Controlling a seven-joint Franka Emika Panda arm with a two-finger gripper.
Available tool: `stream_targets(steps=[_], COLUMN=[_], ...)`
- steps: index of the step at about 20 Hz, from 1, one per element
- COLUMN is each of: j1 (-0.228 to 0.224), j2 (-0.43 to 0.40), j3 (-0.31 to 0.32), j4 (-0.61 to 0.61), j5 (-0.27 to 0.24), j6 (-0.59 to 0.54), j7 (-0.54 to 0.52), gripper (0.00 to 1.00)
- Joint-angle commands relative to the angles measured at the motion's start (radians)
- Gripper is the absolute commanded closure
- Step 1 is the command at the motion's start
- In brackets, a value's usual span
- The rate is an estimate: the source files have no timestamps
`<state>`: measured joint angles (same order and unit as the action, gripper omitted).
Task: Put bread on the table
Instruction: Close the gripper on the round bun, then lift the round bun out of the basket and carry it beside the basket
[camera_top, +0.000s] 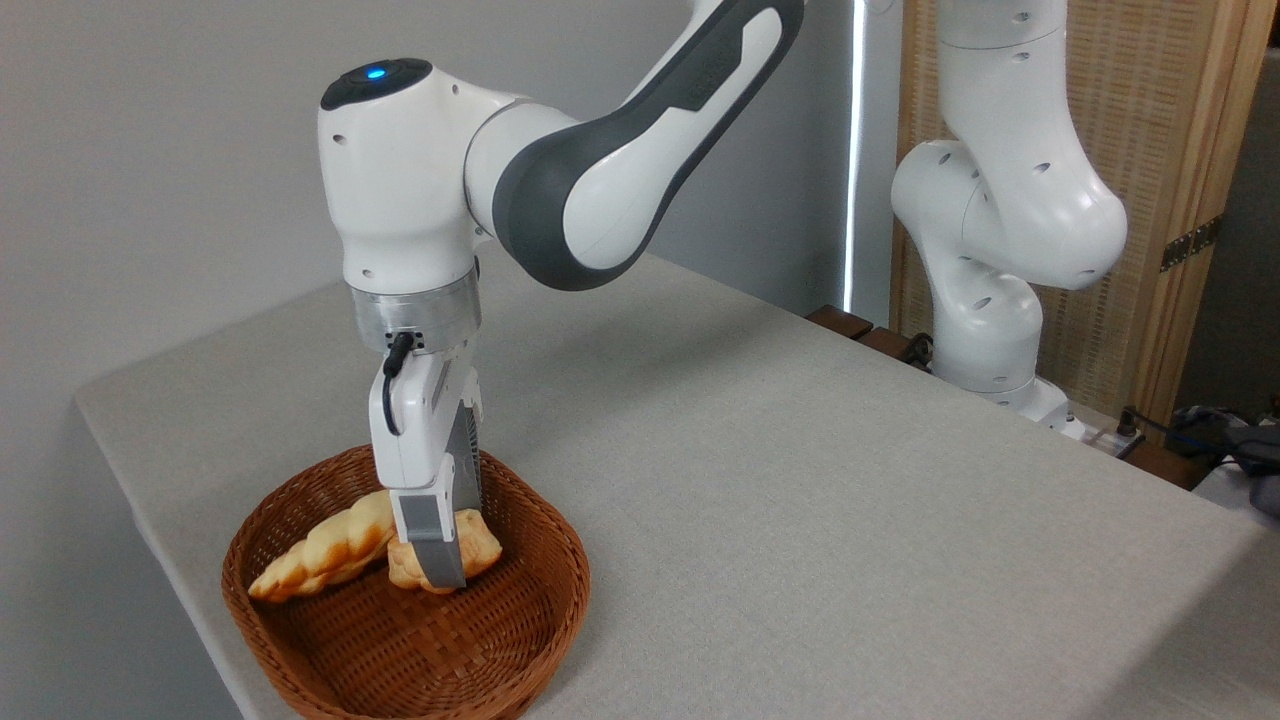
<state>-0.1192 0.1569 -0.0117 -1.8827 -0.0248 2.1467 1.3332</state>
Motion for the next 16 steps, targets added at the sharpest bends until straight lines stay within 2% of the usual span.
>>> stream_targets(steps=[1,3,4,5,7,16], j1=[0.001,0.000,0.001,0.001,0.001,0.001], j2=[0.030,0.038,0.038,0.038,0.036,0.030], j3=[-0.017,-0.017,-0.019,-0.019,-0.019,-0.017], j4=[0.007,0.007,0.007,0.007,0.007,0.008], j5=[0.017,0.023,0.035,0.039,0.039,0.039], j6=[0.047,0.048,0.048,0.047,0.047,0.044], j7=[0.012,0.012,0.012,0.012,0.012,0.012], gripper=[0.00,0.01,0.07,0.24,0.42,0.45])
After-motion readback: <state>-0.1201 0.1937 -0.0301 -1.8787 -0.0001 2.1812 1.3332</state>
